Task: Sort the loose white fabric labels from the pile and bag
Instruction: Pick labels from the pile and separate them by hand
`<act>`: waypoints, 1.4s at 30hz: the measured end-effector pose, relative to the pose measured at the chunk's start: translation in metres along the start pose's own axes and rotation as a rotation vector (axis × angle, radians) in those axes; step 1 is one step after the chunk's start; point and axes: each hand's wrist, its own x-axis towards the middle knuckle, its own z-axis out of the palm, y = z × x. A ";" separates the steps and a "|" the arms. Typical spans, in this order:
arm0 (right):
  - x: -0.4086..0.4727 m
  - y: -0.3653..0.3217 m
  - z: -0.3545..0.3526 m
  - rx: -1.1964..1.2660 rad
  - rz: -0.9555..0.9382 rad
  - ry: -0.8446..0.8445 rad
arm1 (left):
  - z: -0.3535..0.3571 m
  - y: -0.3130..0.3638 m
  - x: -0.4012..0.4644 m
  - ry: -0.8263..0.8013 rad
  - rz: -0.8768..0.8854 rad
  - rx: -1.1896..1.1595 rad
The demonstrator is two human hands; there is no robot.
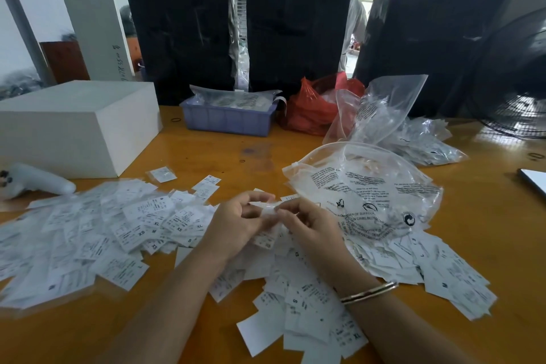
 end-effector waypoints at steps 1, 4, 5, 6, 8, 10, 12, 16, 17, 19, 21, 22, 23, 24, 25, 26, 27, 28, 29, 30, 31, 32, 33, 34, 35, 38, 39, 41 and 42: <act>0.000 0.000 0.001 -0.017 0.004 -0.002 | 0.000 -0.001 0.001 -0.016 0.011 0.008; 0.003 0.002 -0.001 0.005 0.050 0.088 | 0.000 -0.006 0.003 -0.018 0.028 -0.023; 0.003 0.002 -0.002 0.023 0.060 0.107 | -0.001 -0.007 0.004 -0.012 0.026 -0.057; 0.004 0.003 -0.003 0.037 0.065 0.112 | -0.001 -0.007 0.005 -0.004 0.020 -0.087; 0.004 0.004 -0.004 0.070 0.067 0.106 | -0.002 -0.008 0.006 0.023 0.019 -0.086; 0.004 0.004 -0.003 0.115 0.056 0.114 | -0.002 -0.008 0.007 0.060 0.034 -0.045; 0.005 0.005 -0.003 0.134 0.038 0.144 | -0.003 -0.007 0.007 0.138 0.057 -0.003; 0.007 0.003 -0.010 0.107 -0.007 0.229 | -0.016 -0.006 0.007 0.447 0.175 0.265; 0.008 0.000 -0.013 0.093 -0.024 0.249 | -0.022 -0.007 0.007 0.543 0.209 0.388; 0.013 -0.005 -0.021 0.064 -0.068 0.308 | -0.035 -0.013 0.009 0.687 0.221 0.578; 0.023 -0.009 -0.035 0.029 -0.101 0.406 | -0.045 -0.020 0.010 0.734 0.107 0.692; 0.028 -0.009 -0.043 0.000 -0.107 0.461 | -0.049 -0.023 0.010 0.734 0.038 0.735; 0.033 -0.008 -0.051 -0.047 -0.104 0.512 | -0.052 -0.025 0.010 0.731 -0.012 0.785; 0.038 -0.007 -0.059 -0.109 -0.091 0.554 | -0.054 -0.026 0.009 0.734 -0.040 0.855; 0.043 -0.004 -0.066 -0.177 -0.068 0.582 | -0.055 -0.026 0.008 0.740 -0.053 0.941; 0.049 0.000 -0.073 -0.243 -0.037 0.588 | -0.055 -0.026 0.007 0.745 -0.058 1.024; 0.056 0.005 -0.080 -0.313 0.004 0.567 | -0.054 -0.026 0.007 0.744 -0.055 1.086; 0.064 0.011 -0.087 -0.394 0.059 0.519 | -0.053 -0.025 0.007 0.737 -0.043 1.122; 0.071 0.017 -0.093 -0.489 0.131 0.440 | -0.051 -0.024 0.007 0.727 -0.018 1.132; 0.078 0.023 -0.098 -0.603 0.220 0.330 | -0.048 -0.024 0.007 0.713 0.024 1.122; 0.084 0.030 -0.101 -0.735 0.314 0.204 | -0.045 -0.023 0.008 0.693 0.082 1.106; 0.089 0.035 -0.103 -0.862 0.388 0.086 | -0.042 -0.021 0.008 0.666 0.149 1.097; 0.092 0.038 -0.103 -0.964 0.438 -0.007 | -0.039 -0.020 0.008 0.635 0.211 1.091; 0.094 0.040 -0.102 -1.026 0.470 -0.067 | -0.036 -0.019 0.009 0.603 0.259 1.086; 0.094 0.040 -0.100 -1.056 0.493 -0.104 | -0.034 -0.019 0.009 0.574 0.292 1.081; 0.094 0.041 -0.096 -1.090 0.471 -0.094 | -0.030 -0.021 0.010 0.524 0.341 1.065; 0.093 0.040 -0.095 -1.073 0.445 -0.049 | -0.029 -0.022 0.011 0.516 0.359 1.060; 0.091 0.039 -0.093 -1.018 0.410 0.038 | -0.027 -0.023 0.012 0.504 0.392 1.050; 0.090 0.039 -0.092 -1.003 0.406 0.068 | -0.027 -0.024 0.013 0.502 0.406 1.044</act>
